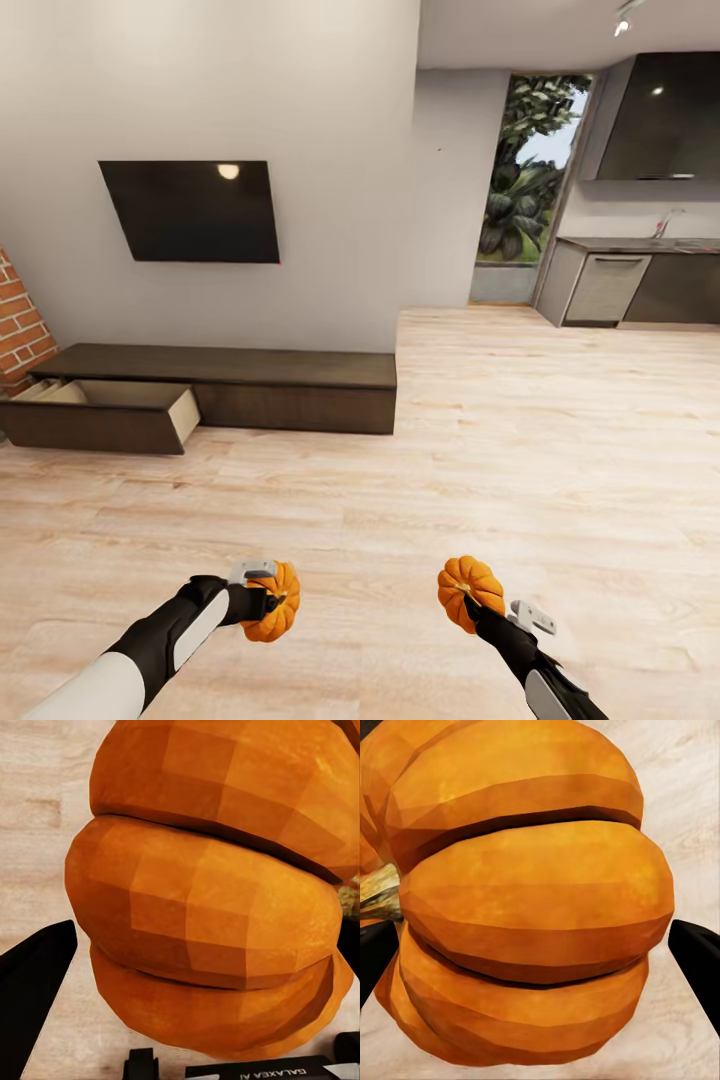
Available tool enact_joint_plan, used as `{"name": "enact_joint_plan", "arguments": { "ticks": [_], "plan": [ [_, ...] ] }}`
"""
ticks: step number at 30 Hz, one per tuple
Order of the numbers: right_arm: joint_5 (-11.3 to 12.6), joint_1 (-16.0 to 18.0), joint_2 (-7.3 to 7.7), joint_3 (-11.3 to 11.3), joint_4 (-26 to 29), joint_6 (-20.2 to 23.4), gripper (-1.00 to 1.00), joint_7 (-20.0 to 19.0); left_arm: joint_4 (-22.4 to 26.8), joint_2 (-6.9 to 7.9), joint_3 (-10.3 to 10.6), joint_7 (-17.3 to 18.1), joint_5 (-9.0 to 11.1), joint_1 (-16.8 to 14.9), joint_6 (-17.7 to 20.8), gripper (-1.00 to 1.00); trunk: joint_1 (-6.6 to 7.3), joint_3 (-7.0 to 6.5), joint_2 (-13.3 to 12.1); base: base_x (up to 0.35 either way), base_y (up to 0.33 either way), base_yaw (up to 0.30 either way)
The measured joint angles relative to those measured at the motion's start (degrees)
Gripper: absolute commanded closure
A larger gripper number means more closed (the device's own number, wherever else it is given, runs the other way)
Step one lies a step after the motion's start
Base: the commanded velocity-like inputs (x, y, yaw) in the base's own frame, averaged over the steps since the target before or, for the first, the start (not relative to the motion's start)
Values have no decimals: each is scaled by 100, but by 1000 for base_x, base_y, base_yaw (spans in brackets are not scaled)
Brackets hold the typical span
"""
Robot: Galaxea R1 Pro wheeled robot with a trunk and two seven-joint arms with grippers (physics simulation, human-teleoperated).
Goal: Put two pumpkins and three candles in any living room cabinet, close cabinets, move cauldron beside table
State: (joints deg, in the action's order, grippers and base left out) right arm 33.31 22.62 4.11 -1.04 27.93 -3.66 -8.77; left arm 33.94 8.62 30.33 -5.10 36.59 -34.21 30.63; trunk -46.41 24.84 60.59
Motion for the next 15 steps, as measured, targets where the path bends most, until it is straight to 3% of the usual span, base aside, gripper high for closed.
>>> {"name": "enact_joint_plan", "arguments": {
  "ticks": [15],
  "plan": [
    [0,0,0,0,-3,0,100,4,0,0,79,-2,-4,0,1,100,0,0,0,281,0,0]
  ]
}}
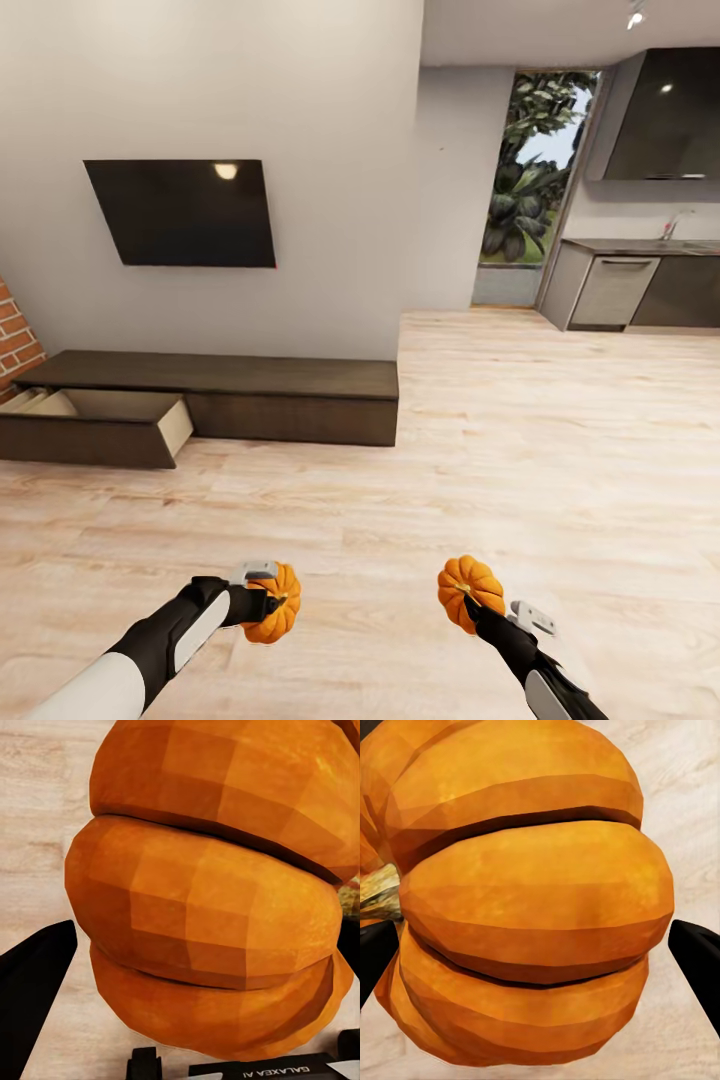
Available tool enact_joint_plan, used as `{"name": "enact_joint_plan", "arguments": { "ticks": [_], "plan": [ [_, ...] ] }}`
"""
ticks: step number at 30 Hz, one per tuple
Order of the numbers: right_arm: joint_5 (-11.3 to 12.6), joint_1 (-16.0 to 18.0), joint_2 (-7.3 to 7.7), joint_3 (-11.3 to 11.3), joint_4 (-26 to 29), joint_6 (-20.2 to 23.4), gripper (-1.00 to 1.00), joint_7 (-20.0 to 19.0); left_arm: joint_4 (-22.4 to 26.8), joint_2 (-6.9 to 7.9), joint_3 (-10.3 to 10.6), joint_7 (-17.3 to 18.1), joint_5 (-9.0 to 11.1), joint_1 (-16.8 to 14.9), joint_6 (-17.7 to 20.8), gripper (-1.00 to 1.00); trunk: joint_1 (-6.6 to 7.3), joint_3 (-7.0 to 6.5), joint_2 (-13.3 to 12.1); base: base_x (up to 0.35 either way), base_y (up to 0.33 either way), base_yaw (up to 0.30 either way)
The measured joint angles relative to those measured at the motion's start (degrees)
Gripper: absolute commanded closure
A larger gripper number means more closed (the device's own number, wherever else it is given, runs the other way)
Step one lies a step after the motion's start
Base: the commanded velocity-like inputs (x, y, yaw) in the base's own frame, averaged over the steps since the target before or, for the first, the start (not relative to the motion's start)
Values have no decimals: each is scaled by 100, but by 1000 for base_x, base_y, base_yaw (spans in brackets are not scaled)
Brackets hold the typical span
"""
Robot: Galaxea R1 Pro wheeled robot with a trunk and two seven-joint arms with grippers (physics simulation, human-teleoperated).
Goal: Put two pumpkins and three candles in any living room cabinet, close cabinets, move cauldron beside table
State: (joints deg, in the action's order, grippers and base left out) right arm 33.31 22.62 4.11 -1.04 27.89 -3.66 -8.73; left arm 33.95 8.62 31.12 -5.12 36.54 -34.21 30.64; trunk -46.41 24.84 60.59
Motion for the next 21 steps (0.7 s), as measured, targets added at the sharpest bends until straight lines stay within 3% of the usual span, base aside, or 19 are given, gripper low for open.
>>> {"name": "enact_joint_plan", "arguments": {
  "ticks": [21],
  "plan": [
    [0,0,0,0,0,0,100,0,0,0,29,0,1,0,0,100,0,0,0,265,0,0]
  ]
}}
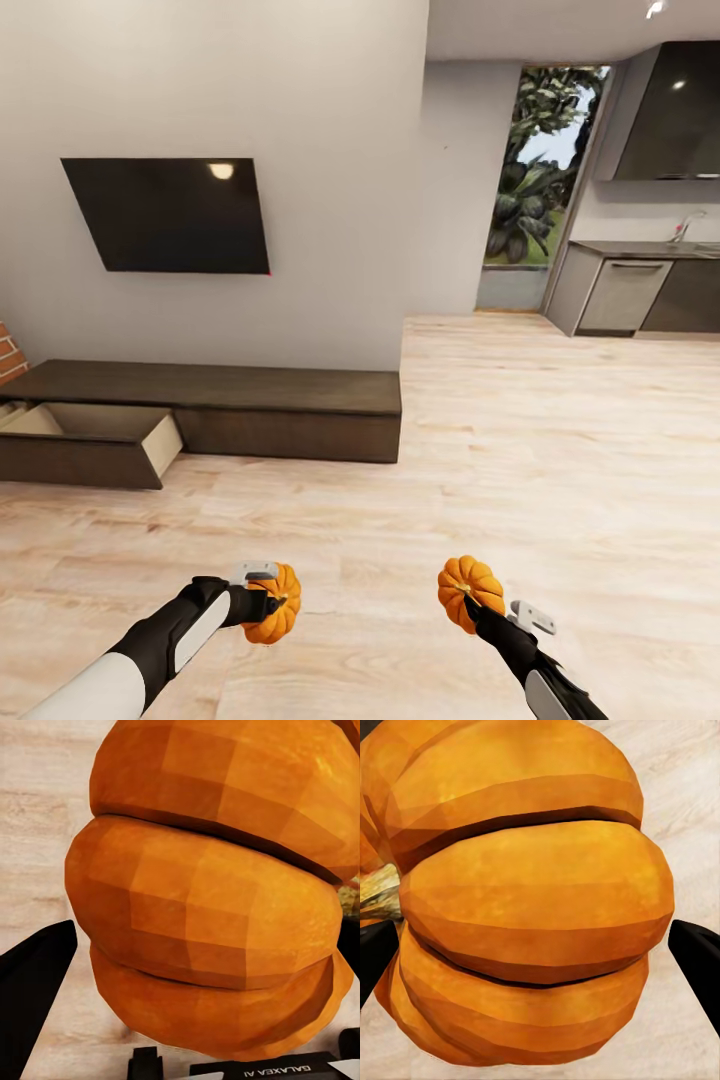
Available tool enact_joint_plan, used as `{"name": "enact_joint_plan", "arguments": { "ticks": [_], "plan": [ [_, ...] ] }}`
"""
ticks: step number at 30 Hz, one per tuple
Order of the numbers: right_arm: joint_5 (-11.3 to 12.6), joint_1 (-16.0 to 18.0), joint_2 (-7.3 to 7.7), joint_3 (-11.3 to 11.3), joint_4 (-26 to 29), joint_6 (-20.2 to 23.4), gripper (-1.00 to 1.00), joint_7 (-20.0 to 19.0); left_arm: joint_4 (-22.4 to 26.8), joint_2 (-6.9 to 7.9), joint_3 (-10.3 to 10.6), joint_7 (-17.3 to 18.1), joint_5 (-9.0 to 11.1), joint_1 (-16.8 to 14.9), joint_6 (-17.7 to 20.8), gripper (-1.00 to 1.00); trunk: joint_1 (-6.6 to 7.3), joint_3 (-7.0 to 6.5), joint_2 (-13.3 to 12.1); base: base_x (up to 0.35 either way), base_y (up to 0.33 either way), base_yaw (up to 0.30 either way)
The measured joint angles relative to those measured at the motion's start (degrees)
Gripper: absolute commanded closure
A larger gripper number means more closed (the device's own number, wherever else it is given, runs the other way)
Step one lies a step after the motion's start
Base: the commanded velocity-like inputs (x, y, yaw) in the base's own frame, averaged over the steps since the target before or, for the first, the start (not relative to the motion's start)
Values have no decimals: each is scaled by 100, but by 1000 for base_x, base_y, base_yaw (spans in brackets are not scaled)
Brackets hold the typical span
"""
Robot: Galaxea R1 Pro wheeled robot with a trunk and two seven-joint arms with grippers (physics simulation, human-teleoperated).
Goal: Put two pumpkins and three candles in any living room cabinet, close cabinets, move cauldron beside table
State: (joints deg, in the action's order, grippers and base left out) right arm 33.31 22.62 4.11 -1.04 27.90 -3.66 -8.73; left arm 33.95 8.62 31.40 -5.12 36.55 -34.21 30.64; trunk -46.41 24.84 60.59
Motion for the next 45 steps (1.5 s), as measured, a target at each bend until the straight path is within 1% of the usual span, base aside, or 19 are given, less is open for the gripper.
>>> {"name": "enact_joint_plan", "arguments": {
  "ticks": [9,45],
  "plan": [
    [0,0,0,0,-1,0,100,0,0,0,-2,0,0,0,-1,100,1,0,0,281,0,0],
    [0,0,0,0,1,-8,100,-3,0,0,7,8,0,0,-1,100,1,0,0,328,0,0]
  ]
}}
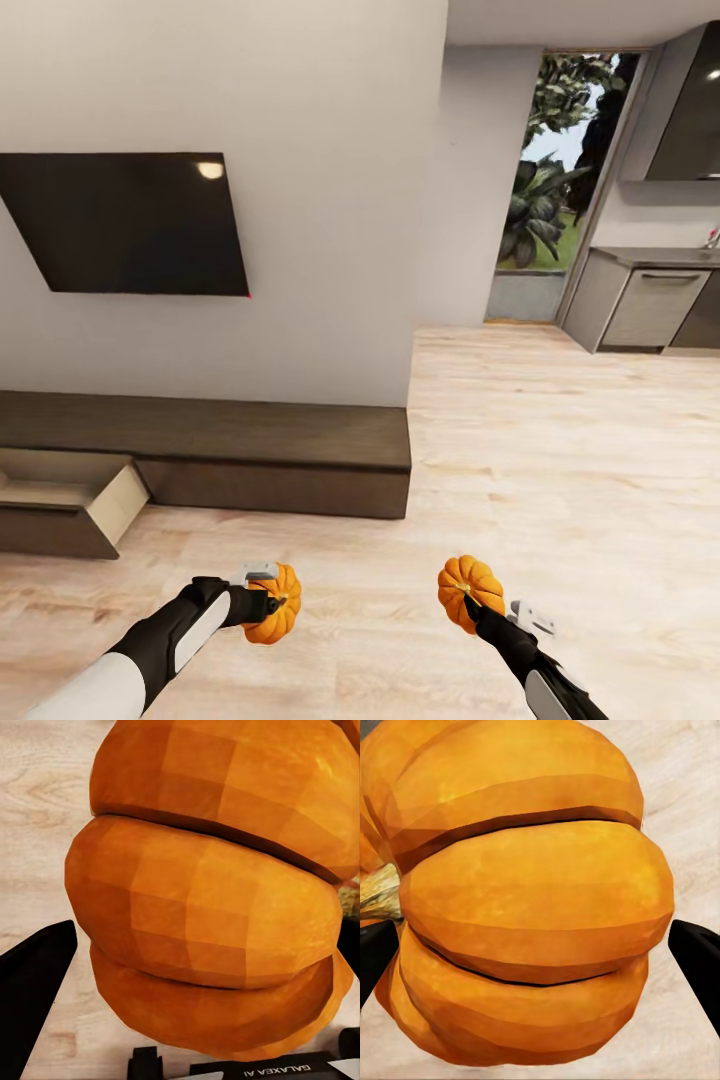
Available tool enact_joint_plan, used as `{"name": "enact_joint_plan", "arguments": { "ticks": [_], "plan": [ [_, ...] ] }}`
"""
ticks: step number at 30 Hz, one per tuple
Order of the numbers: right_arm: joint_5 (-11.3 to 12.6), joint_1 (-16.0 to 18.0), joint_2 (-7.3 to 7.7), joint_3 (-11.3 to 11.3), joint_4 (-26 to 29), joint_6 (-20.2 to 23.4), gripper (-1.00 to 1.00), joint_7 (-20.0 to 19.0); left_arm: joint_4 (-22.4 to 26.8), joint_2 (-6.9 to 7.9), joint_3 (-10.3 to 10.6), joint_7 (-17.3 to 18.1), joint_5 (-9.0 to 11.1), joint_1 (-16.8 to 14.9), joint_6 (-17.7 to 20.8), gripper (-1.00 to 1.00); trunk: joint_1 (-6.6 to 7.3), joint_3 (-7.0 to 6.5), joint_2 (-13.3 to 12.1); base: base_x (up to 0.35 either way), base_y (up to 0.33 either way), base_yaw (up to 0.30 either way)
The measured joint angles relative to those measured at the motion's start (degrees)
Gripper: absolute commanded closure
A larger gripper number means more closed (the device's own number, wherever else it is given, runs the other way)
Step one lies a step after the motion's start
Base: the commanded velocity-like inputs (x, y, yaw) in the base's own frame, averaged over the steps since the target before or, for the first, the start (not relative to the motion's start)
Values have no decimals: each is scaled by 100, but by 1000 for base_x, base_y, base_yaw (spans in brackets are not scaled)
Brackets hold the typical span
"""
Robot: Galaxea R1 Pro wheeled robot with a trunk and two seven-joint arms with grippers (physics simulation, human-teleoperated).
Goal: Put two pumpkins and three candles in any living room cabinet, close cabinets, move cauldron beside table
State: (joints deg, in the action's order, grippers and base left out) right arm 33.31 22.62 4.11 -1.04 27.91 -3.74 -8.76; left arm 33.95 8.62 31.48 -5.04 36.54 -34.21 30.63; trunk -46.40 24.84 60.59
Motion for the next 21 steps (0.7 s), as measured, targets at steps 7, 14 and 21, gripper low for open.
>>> {"name": "enact_joint_plan", "arguments": {
  "ticks": [7,14,21],
  "plan": [
    [0,0,0,0,-2,0,100,1,0,0,131,-5,8,1,0,100,0,0,0,329,-50,0],
    [0,0,0,0,-2,2,100,3,0,0,179,-11,4,0,0,100,0,0,0,329,-79,12],
    [-4,0,-2,0,-2,-1,100,-1,0,0,177,-14,2,1,-1,100,0,0,0,317,-85,72]
  ]
}}
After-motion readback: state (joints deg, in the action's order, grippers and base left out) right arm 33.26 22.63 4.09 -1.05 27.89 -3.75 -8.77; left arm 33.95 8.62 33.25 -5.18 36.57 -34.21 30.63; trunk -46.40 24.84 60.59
